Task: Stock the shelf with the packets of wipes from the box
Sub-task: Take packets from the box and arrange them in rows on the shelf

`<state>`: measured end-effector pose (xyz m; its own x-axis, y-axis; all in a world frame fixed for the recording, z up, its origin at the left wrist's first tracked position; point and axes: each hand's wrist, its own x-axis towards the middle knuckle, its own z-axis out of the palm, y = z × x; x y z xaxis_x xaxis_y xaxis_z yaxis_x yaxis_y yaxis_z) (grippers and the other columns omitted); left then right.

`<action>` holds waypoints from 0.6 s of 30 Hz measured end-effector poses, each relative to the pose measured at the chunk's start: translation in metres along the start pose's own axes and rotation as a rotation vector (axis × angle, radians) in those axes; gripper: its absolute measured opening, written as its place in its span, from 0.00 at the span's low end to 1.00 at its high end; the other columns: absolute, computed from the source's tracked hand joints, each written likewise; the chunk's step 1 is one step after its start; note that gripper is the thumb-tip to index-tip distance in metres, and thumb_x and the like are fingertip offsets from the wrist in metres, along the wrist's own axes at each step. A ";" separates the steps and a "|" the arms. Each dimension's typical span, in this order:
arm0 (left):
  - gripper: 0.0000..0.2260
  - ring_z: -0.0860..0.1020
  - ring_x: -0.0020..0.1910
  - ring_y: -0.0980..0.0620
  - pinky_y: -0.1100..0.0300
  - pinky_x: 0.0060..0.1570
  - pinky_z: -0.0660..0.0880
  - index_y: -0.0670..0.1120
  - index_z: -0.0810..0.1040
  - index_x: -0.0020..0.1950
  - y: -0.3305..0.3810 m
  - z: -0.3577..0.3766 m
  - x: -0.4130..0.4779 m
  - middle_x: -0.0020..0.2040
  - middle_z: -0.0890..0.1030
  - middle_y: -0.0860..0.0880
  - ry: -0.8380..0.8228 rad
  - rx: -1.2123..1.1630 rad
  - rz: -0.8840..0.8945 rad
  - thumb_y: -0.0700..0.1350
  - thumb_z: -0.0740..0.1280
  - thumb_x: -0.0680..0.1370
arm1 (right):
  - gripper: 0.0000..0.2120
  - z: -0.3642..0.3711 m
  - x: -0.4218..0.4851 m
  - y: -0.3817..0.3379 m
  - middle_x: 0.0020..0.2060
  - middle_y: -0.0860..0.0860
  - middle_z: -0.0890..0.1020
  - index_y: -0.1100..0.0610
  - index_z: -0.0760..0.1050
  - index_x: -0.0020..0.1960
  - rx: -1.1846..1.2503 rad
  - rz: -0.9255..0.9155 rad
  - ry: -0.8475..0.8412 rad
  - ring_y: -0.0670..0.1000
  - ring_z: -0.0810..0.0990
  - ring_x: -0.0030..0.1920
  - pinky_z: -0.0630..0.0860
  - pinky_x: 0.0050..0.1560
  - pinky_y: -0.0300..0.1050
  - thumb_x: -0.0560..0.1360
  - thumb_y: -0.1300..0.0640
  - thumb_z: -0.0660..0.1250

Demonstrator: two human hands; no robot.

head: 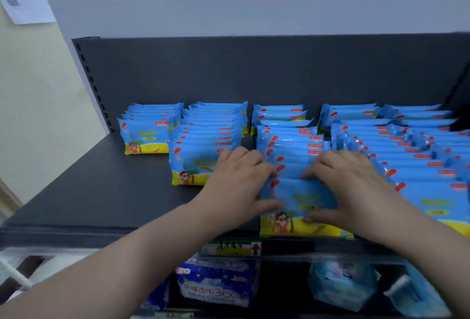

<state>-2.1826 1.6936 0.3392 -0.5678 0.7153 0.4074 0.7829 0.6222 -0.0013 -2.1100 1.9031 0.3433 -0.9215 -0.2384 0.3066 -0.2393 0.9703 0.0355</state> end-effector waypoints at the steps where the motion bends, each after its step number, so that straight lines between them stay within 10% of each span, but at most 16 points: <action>1: 0.24 0.69 0.54 0.50 0.56 0.53 0.60 0.52 0.76 0.57 0.001 0.001 0.002 0.51 0.73 0.53 -0.005 -0.003 -0.020 0.66 0.66 0.69 | 0.27 0.001 0.000 -0.001 0.44 0.44 0.73 0.46 0.74 0.50 -0.016 -0.005 0.020 0.51 0.72 0.45 0.60 0.46 0.44 0.56 0.32 0.68; 7: 0.19 0.72 0.49 0.47 0.54 0.48 0.61 0.51 0.73 0.48 0.009 0.004 0.014 0.47 0.74 0.52 0.131 -0.053 0.002 0.60 0.73 0.65 | 0.26 0.002 -0.001 0.000 0.40 0.47 0.76 0.50 0.70 0.45 -0.028 0.036 0.162 0.55 0.75 0.41 0.61 0.43 0.47 0.54 0.44 0.80; 12: 0.31 0.66 0.61 0.50 0.55 0.61 0.60 0.52 0.68 0.66 0.008 0.001 0.025 0.60 0.71 0.53 -0.061 -0.061 -0.096 0.68 0.66 0.69 | 0.25 0.004 -0.008 0.009 0.43 0.49 0.78 0.52 0.74 0.49 -0.024 0.060 0.140 0.57 0.77 0.44 0.69 0.43 0.49 0.58 0.47 0.80; 18: 0.24 0.67 0.60 0.50 0.52 0.62 0.62 0.53 0.72 0.63 0.006 -0.003 0.036 0.57 0.72 0.53 -0.170 -0.078 -0.067 0.63 0.67 0.72 | 0.32 0.003 0.000 0.012 0.53 0.49 0.76 0.51 0.72 0.61 0.012 0.133 0.102 0.55 0.73 0.55 0.68 0.54 0.51 0.61 0.44 0.77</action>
<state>-2.1979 1.7226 0.3565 -0.6492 0.7205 0.2438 0.7552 0.6486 0.0944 -2.1141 1.9149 0.3413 -0.9098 -0.1018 0.4024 -0.1212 0.9924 -0.0231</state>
